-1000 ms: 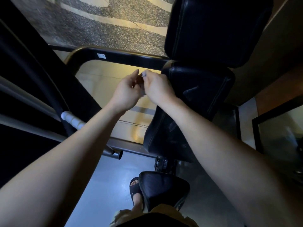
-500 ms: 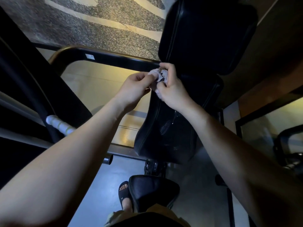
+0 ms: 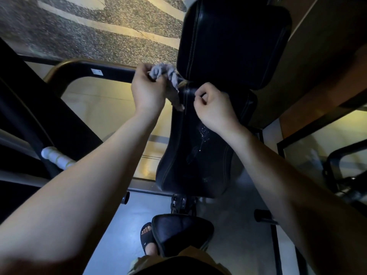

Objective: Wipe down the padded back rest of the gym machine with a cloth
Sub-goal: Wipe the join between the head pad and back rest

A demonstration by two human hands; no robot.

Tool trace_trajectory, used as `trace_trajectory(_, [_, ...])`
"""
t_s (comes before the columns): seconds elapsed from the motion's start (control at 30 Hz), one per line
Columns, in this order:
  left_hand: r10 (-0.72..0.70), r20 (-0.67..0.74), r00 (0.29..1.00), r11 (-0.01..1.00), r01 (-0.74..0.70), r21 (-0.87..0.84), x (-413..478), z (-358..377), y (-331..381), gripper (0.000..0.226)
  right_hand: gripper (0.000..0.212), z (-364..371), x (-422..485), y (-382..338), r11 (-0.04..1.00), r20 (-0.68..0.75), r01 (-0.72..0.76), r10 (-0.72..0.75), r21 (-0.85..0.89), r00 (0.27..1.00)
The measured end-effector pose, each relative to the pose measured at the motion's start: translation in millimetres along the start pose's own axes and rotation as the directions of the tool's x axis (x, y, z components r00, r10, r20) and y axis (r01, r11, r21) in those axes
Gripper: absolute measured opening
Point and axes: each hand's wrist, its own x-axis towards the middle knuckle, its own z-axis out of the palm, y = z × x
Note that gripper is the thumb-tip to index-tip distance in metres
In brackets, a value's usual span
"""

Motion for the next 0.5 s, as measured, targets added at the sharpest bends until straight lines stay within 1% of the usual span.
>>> trace_trajectory(0.07, [0.113, 0.105, 0.988, 0.989, -0.122, 0.082, -14, 15, -3, 0.010, 0.007, -10, -3, 6, 0.992, -0.050, 0.023, -0.029, -0.123, 0.998])
trace_trajectory(0.13, [0.163, 0.193, 0.968, 0.975, -0.188, 0.117, -34, 22, -13, 0.018, 0.009, -19, -5, 10, 0.969, -0.071, 0.024, -0.043, -0.245, 0.997])
trace_trajectory(0.23, [0.223, 0.224, 0.949, 0.959, -0.254, 0.121, -44, 23, -26, 0.035, 0.012, -28, -5, 16, 0.936, -0.123, 0.025, -0.073, -0.352, 0.990])
trace_trajectory(0.27, [0.258, 0.225, 0.940, 0.945, -0.294, 0.144, -44, 23, -27, 0.034, 0.015, -30, -5, 17, 0.918, -0.149, 0.040, -0.107, -0.395, 0.983])
trace_trajectory(0.33, [0.309, 0.207, 0.928, 0.922, -0.346, 0.174, -40, 28, -26, 0.024, 0.025, -32, -3, 19, 0.878, -0.190, 0.077, -0.187, -0.472, 0.964])
trace_trajectory(0.43, [0.283, 0.161, 0.946, 0.934, -0.310, 0.179, -30, 33, -20, 0.010, 0.030, -33, 0, 21, 0.844, -0.177, 0.119, -0.244, -0.522, 0.953])
trace_trajectory(0.5, [0.205, 0.169, 0.964, 0.962, -0.230, 0.147, -17, 31, -22, 0.007, 0.030, -33, 2, 19, 0.833, -0.137, 0.126, -0.235, -0.538, 0.962])
